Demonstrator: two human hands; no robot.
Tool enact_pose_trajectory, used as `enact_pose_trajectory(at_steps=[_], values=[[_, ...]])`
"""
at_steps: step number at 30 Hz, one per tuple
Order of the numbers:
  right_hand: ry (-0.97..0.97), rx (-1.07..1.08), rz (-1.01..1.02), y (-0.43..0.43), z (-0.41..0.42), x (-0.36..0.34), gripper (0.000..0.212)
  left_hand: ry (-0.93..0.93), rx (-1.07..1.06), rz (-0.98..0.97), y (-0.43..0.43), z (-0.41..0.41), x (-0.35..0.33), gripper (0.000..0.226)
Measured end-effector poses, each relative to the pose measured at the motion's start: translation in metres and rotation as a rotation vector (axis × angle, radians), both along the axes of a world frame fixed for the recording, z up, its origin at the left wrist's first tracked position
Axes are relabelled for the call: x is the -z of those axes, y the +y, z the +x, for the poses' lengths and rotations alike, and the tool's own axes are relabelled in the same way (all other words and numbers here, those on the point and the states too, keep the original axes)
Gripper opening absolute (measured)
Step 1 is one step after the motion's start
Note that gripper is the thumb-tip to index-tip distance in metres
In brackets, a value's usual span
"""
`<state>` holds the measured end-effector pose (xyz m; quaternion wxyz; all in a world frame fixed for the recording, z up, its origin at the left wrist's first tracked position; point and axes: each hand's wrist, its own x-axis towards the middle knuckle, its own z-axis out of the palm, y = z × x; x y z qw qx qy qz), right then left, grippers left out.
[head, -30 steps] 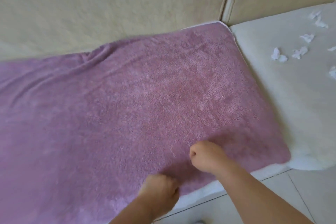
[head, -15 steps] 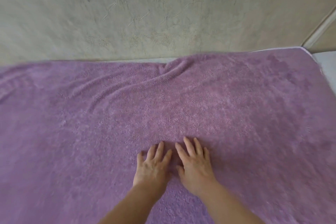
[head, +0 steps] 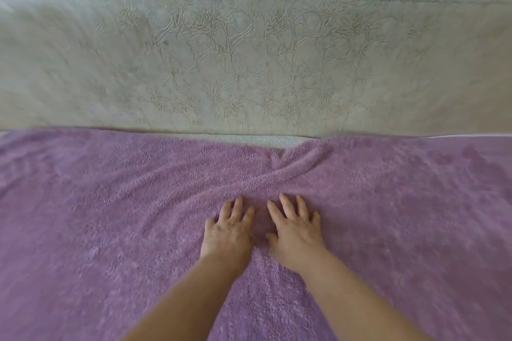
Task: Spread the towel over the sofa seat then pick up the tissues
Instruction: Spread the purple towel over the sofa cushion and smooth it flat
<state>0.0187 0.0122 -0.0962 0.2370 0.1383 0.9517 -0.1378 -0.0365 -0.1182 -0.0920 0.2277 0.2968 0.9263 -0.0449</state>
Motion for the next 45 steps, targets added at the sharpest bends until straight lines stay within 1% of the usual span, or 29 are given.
enact_pose_trajectory(at_steps=[3, 6, 8, 9, 10, 11, 12, 13, 14, 15, 17, 19, 20, 22, 23, 24, 26, 28, 29, 31, 33, 35, 36, 38, 40, 41, 42, 43, 45], values=[[0.0, -0.028, 0.018, 0.016, -0.036, 0.003, 0.066, 0.079, -0.017, 0.015, 0.013, -0.039, -0.007, 0.053], [0.077, -0.037, 0.05, 0.024, -0.067, 0.005, 0.063, 0.223, -0.031, 0.176, 0.028, -0.078, -0.013, 0.033], [0.185, -0.04, 0.114, 0.025, -0.073, 0.013, 0.055, 0.325, -0.121, 0.292, 0.041, -0.108, -0.013, 0.029], [0.212, -0.02, 0.111, 0.024, -0.07, 0.019, 0.053, 0.341, -0.15, 0.315, 0.048, -0.121, -0.013, 0.031], [0.242, -0.018, 0.092, 0.022, -0.064, 0.027, 0.054, 0.315, -0.156, 0.307, 0.055, -0.132, -0.014, 0.036], [0.254, -0.031, 0.08, 0.023, -0.058, 0.035, 0.056, 0.241, -0.141, 0.252, 0.064, -0.141, -0.012, 0.044], [0.258, -0.04, 0.08, 0.025, -0.054, 0.043, 0.057, 0.163, -0.106, 0.157, 0.075, -0.147, -0.01, 0.053], [0.288, -0.041, 0.083, 0.027, -0.052, 0.049, 0.057, 0.132, -0.056, 0.064, 0.082, -0.15, -0.01, 0.056], [0.309, -0.031, 0.092, 0.03, -0.053, 0.052, 0.057, 0.143, 0.0, -0.001, 0.089, -0.151, -0.01, 0.051], [0.318, -0.024, 0.103, 0.031, -0.054, 0.055, 0.057, 0.178, 0.048, -0.018, 0.094, -0.15, -0.011, 0.039], [0.328, -0.014, 0.099, 0.032, -0.053, 0.053, 0.057, 0.171, 0.099, 0.015, 0.097, -0.145, -0.015, 0.022], [0.369, 0.007, 0.062, 0.034, -0.05, 0.044, 0.05, 0.028, 0.098, 0.06, 0.095, -0.137, -0.018, 0.016], [0.424, 0.025, 0.019, 0.038, -0.049, 0.035, 0.041, -0.07, 0.058, 0.077, 0.092, -0.134, -0.02, 0.016], [0.614, 0.07, -0.077, 0.049, -0.053, 0.018, 0.016, -0.27, -0.11, 0.133, 0.085, -0.135, -0.027, 0.032], [0.69, 0.091, -0.088, 0.057, -0.056, 0.01, 0.008, -0.338, -0.189, 0.17, 0.083, -0.135, -0.031, 0.04], [0.731, 0.113, -0.082, 0.065, -0.061, 0.0, 0.007, -0.356, -0.222, 0.179, 0.082, -0.136, -0.034, 0.043], [0.69, 0.109, -0.037, 0.082, -0.078, -0.018, 0.02, -0.283, -0.175, 0.128, 0.082, -0.135, -0.04, 0.036], [0.456, 0.029, -0.004, 0.098, -0.096, -0.033, 0.036, -0.165, -0.051, 0.033, 0.083, -0.132, -0.046, 0.027], [0.284, -0.016, 0.027, 0.104, -0.104, -0.038, 0.04, -0.112, 0.018, -0.029, 0.082, -0.131, -0.047, 0.03], [-0.024, -0.111, 0.087, 0.11, -0.112, -0.046, 0.036, -0.011, 0.138, -0.12, 0.08, -0.129, -0.05, 0.035], [-0.161, -0.154, 0.112, 0.109, -0.113, -0.047, 0.031, 0.029, 0.204, -0.167, 0.077, -0.129, -0.052, 0.032], [-0.145, -0.113, 0.131, 0.11, -0.113, -0.048, 0.026, 0.036, 0.187, -0.194, 0.076, -0.132, -0.056, 0.029], [-0.072, -0.058, 0.139, 0.111, -0.116, -0.05, 0.024, 0.068, 0.164, -0.2, 0.077, -0.136, -0.059, 0.027], [0.179, 0.091, 0.129, 0.115, -0.125, -0.054, 0.018, 0.21, 0.107, -0.163, 0.079, -0.148, -0.066, 0.017], [0.418, 0.203, 0.075, 0.117, -0.133, -0.058, 0.015, 0.342, -0.045, 0.021, 0.082, -0.163, -0.071, 0.013], [0.462, 0.214, 0.051, 0.116, -0.135, -0.059, 0.015, 0.372, -0.14, 0.133, 0.083, -0.169, -0.07, 0.016], [0.46, 0.207, 0.041, 0.113, -0.136, -0.058, 0.015, 0.373, -0.228, 0.231, 0.084, -0.172, -0.068, 0.018], [0.437, 0.194, 0.045, 0.109, -0.136, -0.057, 0.017, 0.347, -0.305, 0.298, 0.087, -0.173, -0.066, 0.018], [0.404, 0.2, 0.035, 0.104, -0.131, -0.048, 0.02, 0.217, -0.404, 0.368, 0.094, -0.169, -0.058, 0.021]])
